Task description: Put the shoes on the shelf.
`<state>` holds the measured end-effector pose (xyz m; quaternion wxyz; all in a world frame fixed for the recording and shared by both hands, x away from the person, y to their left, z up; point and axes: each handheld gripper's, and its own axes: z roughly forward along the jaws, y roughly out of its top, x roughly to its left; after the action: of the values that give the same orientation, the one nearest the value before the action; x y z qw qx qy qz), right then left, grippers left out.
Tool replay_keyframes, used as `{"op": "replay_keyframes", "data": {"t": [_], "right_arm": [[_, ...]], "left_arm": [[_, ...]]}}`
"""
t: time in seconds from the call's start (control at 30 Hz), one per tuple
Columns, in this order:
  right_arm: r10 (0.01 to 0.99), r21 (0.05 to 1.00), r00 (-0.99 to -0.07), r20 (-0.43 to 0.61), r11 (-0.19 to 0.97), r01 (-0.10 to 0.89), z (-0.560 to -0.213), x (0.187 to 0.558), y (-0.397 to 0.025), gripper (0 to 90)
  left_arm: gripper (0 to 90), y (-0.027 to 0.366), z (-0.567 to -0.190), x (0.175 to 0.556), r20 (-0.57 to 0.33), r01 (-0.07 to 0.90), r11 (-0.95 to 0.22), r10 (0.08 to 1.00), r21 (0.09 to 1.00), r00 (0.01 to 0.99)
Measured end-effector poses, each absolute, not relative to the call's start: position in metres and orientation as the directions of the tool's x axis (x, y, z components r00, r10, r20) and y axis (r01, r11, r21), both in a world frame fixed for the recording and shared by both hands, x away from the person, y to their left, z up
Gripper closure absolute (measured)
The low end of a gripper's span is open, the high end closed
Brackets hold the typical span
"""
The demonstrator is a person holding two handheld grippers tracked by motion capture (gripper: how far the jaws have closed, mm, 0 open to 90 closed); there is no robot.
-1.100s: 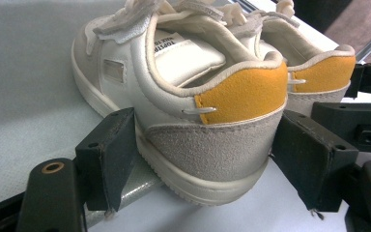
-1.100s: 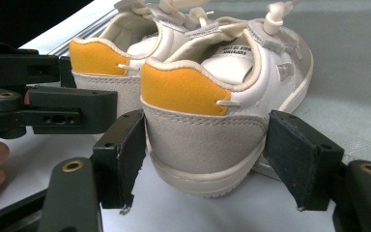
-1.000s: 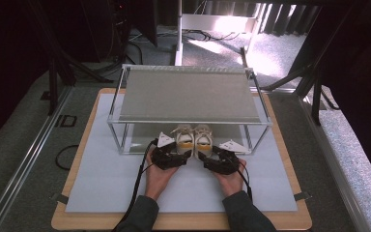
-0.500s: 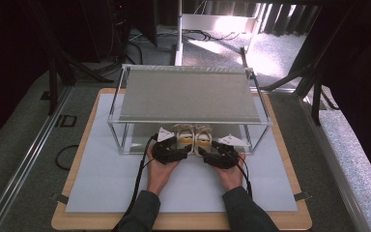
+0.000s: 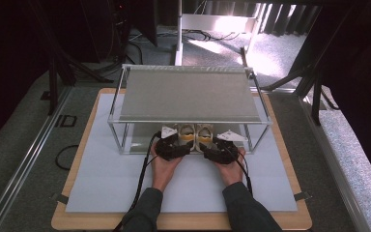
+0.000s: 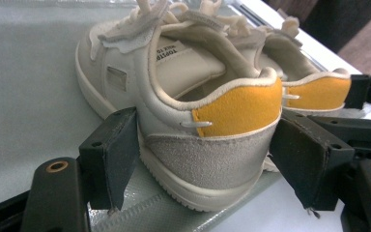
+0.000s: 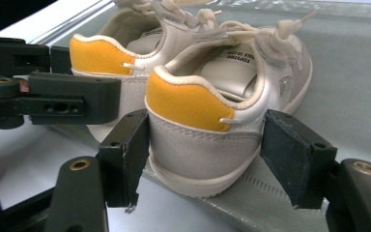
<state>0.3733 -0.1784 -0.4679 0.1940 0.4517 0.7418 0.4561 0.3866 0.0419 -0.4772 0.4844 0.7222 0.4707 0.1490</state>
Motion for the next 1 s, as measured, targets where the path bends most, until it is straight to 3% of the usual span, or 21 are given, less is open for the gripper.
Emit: {"op": "replay_keyframes", "data": {"t": [0.37,1.0], "right_arm": [[0.859,0.857,-0.506,0.084,0.196,0.476,-0.4693,0.3815,-0.1756,35.7],[0.84,0.856,-0.538,0.071,0.226,0.466,-0.4709,0.3824,-0.1783,38.0]], "left_arm": [[26.9,0.0409,-0.4783,0.3908,-0.253,0.545,-0.077,0.825,0.835,0.505],[31.1,0.0485,-0.4782,0.3964,-0.233,0.525,-0.143,0.779,0.839,0.583]]}}
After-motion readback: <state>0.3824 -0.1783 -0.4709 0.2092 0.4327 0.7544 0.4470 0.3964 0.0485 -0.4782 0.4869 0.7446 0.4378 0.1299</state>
